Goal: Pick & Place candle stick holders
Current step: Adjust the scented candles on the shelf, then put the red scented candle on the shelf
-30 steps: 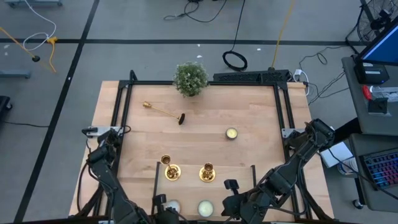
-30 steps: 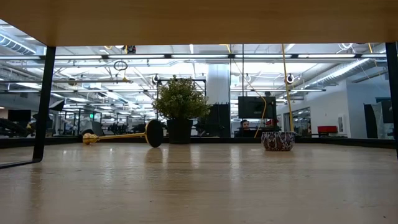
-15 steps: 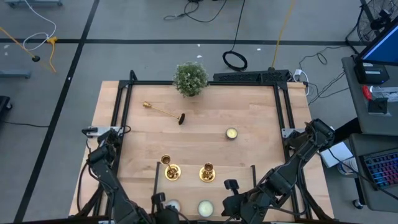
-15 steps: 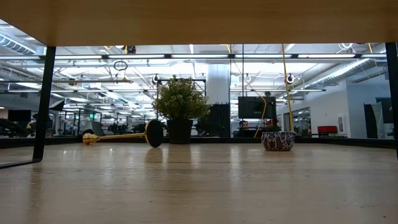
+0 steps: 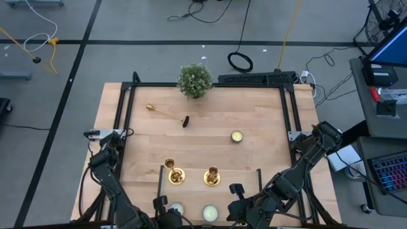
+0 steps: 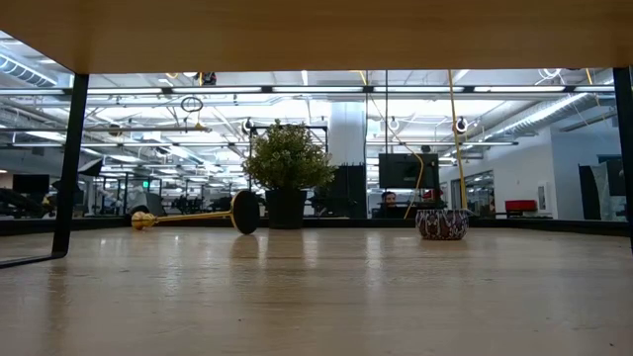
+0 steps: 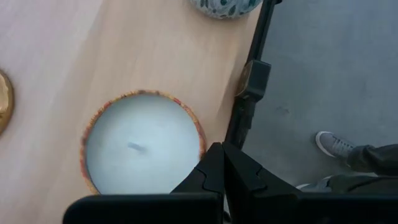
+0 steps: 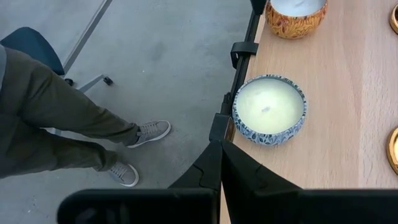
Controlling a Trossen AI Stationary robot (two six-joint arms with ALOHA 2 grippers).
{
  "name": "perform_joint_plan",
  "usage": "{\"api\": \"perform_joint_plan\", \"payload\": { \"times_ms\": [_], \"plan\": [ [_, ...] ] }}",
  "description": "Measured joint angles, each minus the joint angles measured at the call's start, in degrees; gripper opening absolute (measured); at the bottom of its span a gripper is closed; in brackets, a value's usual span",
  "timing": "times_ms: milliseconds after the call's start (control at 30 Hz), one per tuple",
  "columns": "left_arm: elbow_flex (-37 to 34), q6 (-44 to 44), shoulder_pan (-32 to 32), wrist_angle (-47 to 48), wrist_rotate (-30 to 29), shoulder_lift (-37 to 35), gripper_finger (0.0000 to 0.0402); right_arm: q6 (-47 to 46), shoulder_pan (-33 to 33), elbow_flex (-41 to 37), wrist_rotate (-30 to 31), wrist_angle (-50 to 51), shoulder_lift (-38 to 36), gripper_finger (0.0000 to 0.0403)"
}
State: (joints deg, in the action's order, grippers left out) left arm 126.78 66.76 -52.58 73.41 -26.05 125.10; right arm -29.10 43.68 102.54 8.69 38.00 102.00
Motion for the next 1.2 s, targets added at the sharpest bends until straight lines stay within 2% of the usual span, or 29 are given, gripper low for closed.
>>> {"api": "perform_joint_plan", "payload": {
  "times_ms": [267,500,667,1000,1200],
  "plan": [
    [0.0,1.3,-2.0,-5.8,-1.0,-0.2,0.0000,1.0,0.0,-1.1,-4.5,-4.1,0.0,0.0000],
    [0.0,6.6,-3.5,-6.0,-6.2,-0.6,0.0000,-2.5,0.3,-2.5,-4.4,-9.0,1.8,0.0000],
    [0.0,10.5,-3.9,-7.3,-8.6,-1.1,0.0000,-2.2,0.0,-2.6,-7.4,-13.2,4.4,0.0000],
    [0.0,6.1,-2.7,-14.4,-9.9,-1.1,0.0000,-0.8,-0.9,-2.6,-4.0,-14.6,4.8,0.0000],
    [0.0,-4.7,1.5,-20.8,-3.7,-0.9,0.0000,-1.1,-0.9,-2.6,-1.0,-14.0,4.8,0.0000]
  ]
}}
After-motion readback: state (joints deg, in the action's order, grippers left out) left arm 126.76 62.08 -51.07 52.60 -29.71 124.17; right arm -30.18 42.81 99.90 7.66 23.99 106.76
